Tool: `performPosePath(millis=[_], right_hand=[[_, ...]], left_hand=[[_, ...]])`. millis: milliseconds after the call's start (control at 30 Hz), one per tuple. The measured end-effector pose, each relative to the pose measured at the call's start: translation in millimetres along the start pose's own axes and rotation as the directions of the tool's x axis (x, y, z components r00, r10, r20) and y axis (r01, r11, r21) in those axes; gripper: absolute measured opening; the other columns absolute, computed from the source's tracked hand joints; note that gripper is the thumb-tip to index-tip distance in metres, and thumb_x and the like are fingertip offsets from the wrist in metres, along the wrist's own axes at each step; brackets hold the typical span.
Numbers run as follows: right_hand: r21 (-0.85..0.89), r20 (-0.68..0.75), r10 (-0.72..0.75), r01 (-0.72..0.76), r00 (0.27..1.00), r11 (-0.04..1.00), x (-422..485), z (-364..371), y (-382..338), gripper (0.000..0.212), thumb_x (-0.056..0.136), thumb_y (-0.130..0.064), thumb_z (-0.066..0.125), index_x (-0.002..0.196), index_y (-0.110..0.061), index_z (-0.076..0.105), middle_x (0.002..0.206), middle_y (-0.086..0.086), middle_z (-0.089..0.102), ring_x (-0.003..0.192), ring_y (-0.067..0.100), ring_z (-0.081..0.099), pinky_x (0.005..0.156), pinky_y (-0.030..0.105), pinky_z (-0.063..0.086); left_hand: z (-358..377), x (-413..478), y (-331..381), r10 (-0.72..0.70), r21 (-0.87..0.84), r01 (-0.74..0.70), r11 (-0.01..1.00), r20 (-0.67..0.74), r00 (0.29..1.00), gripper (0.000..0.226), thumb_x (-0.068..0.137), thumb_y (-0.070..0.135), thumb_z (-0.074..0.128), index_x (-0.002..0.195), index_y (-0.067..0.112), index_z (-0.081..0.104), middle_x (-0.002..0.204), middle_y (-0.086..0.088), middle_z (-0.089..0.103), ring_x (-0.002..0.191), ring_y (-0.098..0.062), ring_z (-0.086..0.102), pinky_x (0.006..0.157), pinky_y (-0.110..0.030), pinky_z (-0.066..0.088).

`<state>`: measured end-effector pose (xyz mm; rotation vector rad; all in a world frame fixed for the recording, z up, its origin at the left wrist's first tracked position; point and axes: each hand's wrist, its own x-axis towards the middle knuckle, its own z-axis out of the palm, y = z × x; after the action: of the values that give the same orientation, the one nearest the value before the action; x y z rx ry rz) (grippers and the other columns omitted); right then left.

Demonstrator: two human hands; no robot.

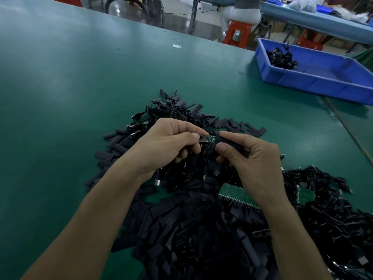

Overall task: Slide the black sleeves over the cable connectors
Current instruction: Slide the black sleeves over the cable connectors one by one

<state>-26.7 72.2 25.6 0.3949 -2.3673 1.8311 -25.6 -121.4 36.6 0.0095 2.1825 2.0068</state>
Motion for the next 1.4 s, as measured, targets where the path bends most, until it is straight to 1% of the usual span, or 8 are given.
performPosePath(millis=[133,300,467,533,733,933,1100,1400], right_hand=[[0.015,0.003,-0.003,0.003,1.0,1.0,0.3,0.4,2.4,0.025,0.081,-0.019,0.077,0.1,-0.034,0.071,0.082,-0.013,0.076,0.066,0.005,0.072,0.063,0.011,0.053],[0.05,0.124,-0.009,0.002,0.992,0.999,1.4,-2.8,0.8,0.026,0.077,-0.027,0.075,0.102,-0.031,0.073,0.079,-0.011,0.076,0.066,0.005,0.071,0.063,0.012,0.053],[0.048,0.159,-0.067,0.06,0.985,0.997,2.2,-4.8,1.4,0.024,0.08,-0.026,0.074,0.104,-0.028,0.073,0.077,-0.008,0.076,0.067,0.006,0.071,0.064,0.013,0.053],[0.014,0.147,-0.087,0.086,0.985,0.996,1.3,-3.8,3.2,0.023,0.081,-0.026,0.073,0.104,-0.029,0.073,0.079,-0.008,0.076,0.069,0.007,0.072,0.065,0.013,0.053],[-0.075,0.069,-0.127,0.132,0.99,0.988,-0.3,-2.3,7.9,0.019,0.085,-0.027,0.072,0.103,-0.032,0.072,0.077,-0.008,0.075,0.068,0.009,0.072,0.064,0.015,0.053],[-0.047,0.084,-0.137,0.141,0.987,0.989,1.3,-2.5,6.1,0.02,0.084,-0.025,0.074,0.103,-0.03,0.073,0.081,-0.01,0.076,0.071,0.009,0.073,0.065,0.014,0.054],[-0.029,0.123,-0.139,0.143,0.983,0.989,1.5,-1.9,5.1,0.025,0.082,-0.025,0.075,0.105,-0.033,0.072,0.086,-0.01,0.077,0.074,0.011,0.074,0.07,0.024,0.06],[-0.011,0.073,-0.122,0.123,0.99,0.992,-0.1,-1.2,8.4,0.016,0.085,-0.021,0.072,0.1,-0.023,0.074,0.084,-0.008,0.076,0.07,0.009,0.073,0.067,0.016,0.056]], left_hand=[[0.4,0.5,-0.7,0.007,0.003,-0.007,1.0,0.002,1.0,0.023,0.101,0.007,0.055,0.095,0.017,0.075,0.063,0.006,0.067,0.05,-0.004,0.048,0.047,-0.015,0.041],[-1.2,0.8,-2.0,0.011,0.004,-0.011,1.0,0.055,0.998,0.022,0.1,0.008,0.057,0.096,0.019,0.076,0.068,0.004,0.071,0.053,-0.003,0.051,0.049,-0.014,0.042],[-2.4,1.3,-4.5,0.037,0.032,-0.041,0.999,0.117,0.992,0.007,0.099,0.012,0.061,0.102,0.015,0.066,0.076,-0.001,0.076,0.058,-0.004,0.058,0.051,-0.014,0.044],[-2.6,1.9,-6.0,0.041,0.058,-0.046,0.997,0.091,0.995,0.004,0.097,0.014,0.065,0.1,0.012,0.063,0.078,-0.005,0.077,0.059,-0.006,0.061,0.051,-0.016,0.047],[-0.7,2.0,-9.8,0.091,0.188,-0.075,0.979,-0.076,0.993,0.019,0.083,0.031,0.08,0.081,0.015,0.07,0.069,-0.001,0.075,0.056,-0.008,0.066,0.051,-0.015,0.049],[-0.1,0.5,-6.7,0.117,0.089,-0.112,0.99,-0.063,0.991,0.009,0.085,0.013,0.079,0.082,0.007,0.072,0.07,-0.008,0.075,0.059,-0.012,0.068,0.056,-0.019,0.055],[0.5,0.2,-5.0,0.081,0.03,-0.08,0.996,-0.033,0.996,0.005,0.086,0.005,0.076,0.082,0.007,0.073,0.074,-0.015,0.075,0.063,-0.018,0.07,0.06,-0.022,0.059],[1.9,-0.9,-5.3,0.086,0.019,-0.087,0.996,0.007,0.996,0.006,0.087,0.003,0.075,0.085,0.006,0.071,0.074,-0.014,0.075,0.066,-0.019,0.073,0.06,-0.021,0.057]])
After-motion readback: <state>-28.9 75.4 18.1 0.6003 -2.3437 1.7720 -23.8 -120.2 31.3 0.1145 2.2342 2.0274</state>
